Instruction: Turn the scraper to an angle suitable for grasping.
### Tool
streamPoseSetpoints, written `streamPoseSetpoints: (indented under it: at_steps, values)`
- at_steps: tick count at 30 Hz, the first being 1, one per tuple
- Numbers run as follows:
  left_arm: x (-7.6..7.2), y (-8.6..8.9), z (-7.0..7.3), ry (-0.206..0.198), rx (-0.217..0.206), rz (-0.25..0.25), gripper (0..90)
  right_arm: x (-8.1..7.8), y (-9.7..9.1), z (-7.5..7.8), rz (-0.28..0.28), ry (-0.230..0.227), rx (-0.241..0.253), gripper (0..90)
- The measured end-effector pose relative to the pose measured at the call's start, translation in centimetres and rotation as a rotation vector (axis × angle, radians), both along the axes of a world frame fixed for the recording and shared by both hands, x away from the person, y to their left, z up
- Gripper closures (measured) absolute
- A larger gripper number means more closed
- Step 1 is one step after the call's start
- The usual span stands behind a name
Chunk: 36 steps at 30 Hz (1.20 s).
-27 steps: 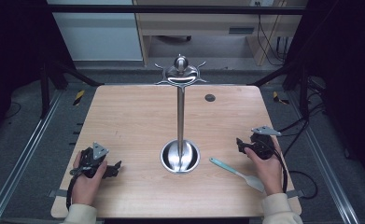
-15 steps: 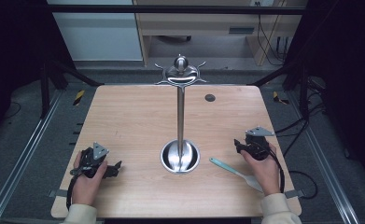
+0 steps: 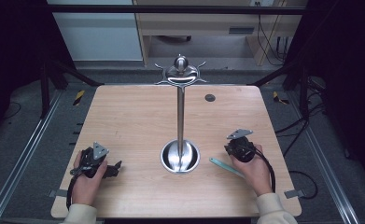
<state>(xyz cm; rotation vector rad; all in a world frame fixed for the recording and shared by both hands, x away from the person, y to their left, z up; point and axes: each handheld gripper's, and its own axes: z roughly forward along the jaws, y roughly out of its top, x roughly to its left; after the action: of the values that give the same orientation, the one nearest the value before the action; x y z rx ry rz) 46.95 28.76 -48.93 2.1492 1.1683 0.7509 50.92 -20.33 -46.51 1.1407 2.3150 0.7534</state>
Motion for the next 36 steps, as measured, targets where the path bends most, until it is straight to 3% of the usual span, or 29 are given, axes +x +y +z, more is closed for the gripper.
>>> streamPoseSetpoints:
  at_steps: [7, 11, 21, 36]
  values:
    - [0.0, 0.0, 0.1, -0.001, -0.001, -0.002, 2.9, -0.1, 1.0, -0.4, 0.074, 0.044, -0.017, 90.0]
    - [0.0, 0.0, 0.1, -0.003, -0.002, -0.001, 2.9, 0.0, 1.2, -0.7, 0.071, 0.084, -0.020, 90.0]
    - [0.0, 0.0, 0.1, -0.001, -0.003, -0.006, 2.9, -0.2, 1.7, -1.1, 0.112, 0.124, -0.027, 90.0]
    - [0.0, 0.0, 0.2, 0.001, -0.005, -0.009, 2.9, -0.6, 2.3, -1.4, 0.165, 0.147, -0.030, 90.0]
